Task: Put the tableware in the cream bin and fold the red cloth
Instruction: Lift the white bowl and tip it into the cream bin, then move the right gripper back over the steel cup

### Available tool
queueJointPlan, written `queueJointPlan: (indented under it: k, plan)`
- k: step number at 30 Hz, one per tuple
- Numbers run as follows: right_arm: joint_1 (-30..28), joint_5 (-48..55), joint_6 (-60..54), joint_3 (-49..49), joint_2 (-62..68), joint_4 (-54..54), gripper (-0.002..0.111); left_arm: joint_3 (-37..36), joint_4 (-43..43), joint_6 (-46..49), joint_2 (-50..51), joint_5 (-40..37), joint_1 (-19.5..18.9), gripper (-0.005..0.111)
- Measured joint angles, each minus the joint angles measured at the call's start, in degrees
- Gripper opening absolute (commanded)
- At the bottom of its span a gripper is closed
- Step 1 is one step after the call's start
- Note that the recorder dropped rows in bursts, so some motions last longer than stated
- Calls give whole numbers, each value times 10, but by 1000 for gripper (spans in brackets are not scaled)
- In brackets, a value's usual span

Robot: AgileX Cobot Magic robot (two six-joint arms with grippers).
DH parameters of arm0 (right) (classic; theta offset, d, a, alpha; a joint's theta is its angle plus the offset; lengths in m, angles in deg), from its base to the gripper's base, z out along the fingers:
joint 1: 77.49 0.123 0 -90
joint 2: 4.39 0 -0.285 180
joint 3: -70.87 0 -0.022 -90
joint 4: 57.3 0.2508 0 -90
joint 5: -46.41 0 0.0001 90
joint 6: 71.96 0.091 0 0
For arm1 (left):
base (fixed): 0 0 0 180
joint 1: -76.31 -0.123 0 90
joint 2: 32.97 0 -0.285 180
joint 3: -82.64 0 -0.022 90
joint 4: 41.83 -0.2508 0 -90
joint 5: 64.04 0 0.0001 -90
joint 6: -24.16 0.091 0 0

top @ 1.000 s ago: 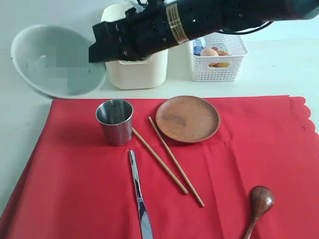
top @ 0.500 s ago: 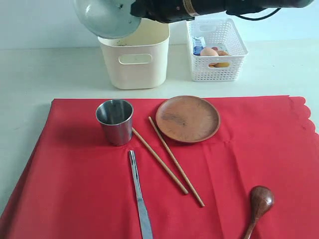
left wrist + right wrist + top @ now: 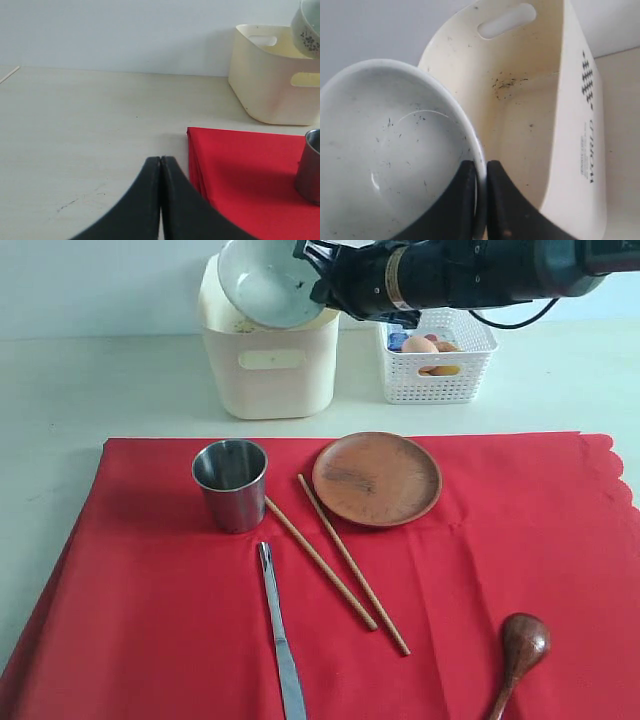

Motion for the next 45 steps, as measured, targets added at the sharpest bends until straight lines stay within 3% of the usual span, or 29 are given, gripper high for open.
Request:
queueJointPlan:
  k: [7,12,19,26,30,35,39,45]
  plan:
    - [0,23,0,1,0,-12,22,0,0,0,0,0,0,1]
    - [0,24,0,1,0,-103,39,0,0,0,0,0,0,1]
    - [0,6,0,4,-1,-117,61,0,0,0,0,0,0,1]
    - [0,-102,-34,4,-55,-155,59,0,0,0,0,0,0,1]
    - [0,-225,-74,4,-73,-156,32,0,0,0,0,0,0,1]
    - [0,-340,-96,4,-74,-158,10,0,0,0,0,0,0,1]
    - [0,-431,-96,4,-75,-159,8,0,0,0,0,0,0,1]
    - [18,-467,-97,-27,-77,-161,8,0,0,0,0,0,0,1]
